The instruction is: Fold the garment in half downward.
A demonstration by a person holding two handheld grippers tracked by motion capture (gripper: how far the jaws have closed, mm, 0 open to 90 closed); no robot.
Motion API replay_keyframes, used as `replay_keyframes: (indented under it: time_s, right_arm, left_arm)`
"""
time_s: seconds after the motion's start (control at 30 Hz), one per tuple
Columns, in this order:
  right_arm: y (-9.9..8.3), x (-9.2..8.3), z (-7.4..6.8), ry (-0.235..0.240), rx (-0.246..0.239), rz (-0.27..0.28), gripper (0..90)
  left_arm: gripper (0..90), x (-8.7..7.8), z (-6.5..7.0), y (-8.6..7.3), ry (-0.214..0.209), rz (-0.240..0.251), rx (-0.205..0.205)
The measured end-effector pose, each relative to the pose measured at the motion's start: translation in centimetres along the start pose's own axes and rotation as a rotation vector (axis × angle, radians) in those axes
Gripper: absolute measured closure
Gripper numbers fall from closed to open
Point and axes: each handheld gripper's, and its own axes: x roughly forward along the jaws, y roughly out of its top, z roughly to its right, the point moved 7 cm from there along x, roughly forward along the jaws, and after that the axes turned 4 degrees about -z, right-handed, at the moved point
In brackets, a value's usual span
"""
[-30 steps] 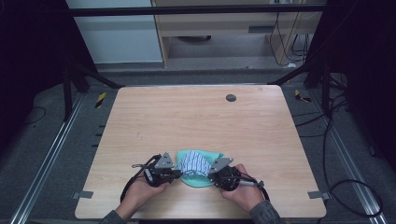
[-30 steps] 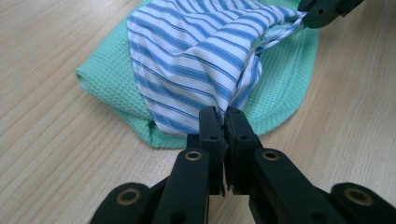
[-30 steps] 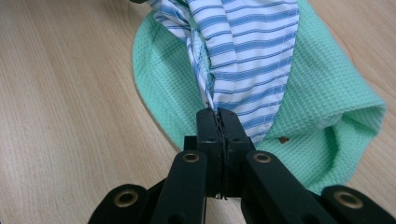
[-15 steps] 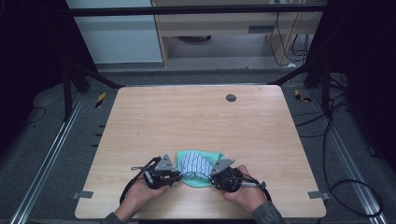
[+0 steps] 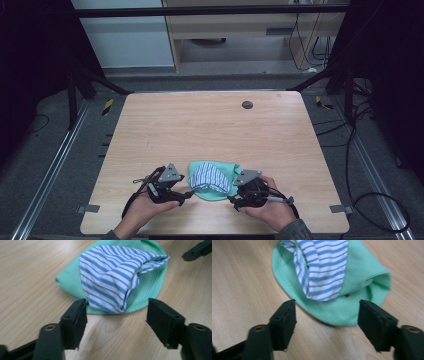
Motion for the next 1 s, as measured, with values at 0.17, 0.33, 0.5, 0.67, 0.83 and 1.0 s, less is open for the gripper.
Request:
replay_keyframes:
  time_s: [0.17, 0.33, 0.5, 0.67, 0.83, 1.0]
  right_arm:
    - [0.1, -0.8, 1.4, -0.061, 0.024, 0.028, 17.4]
    - [-0.1, -1.4, 3.4, -0.101, 0.083, 0.043, 11.9]
    - [-0.9, -1.4, 5.9, -0.141, 0.164, 0.06, 5.7]
    - [-2.5, -0.8, 8.7, -0.202, 0.27, 0.081, 6.6]
    - [-4.1, 0.0, 10.7, -0.261, 0.365, 0.074, 7.4]
    - [-5.8, 1.6, 12.2, -0.273, 0.478, 0.048, 6.1]
  left_arm:
    - [14.2, -0.5, -1.5, 0.1, 0.041, -0.002, -0.045]
    - [10.0, -1.0, -3.5, -0.3, 0.072, -0.007, -0.082]
    - [6.4, -1.1, -5.9, -1.3, 0.105, -0.013, -0.122]
    - [6.2, -0.6, -9.1, -3.2, 0.172, -0.018, -0.206]
    - [6.7, 0.4, -11.6, -5.2, 0.239, -0.046, -0.265]
    - [3.7, 1.2, -12.4, -5.6, 0.281, -0.001, -0.27]
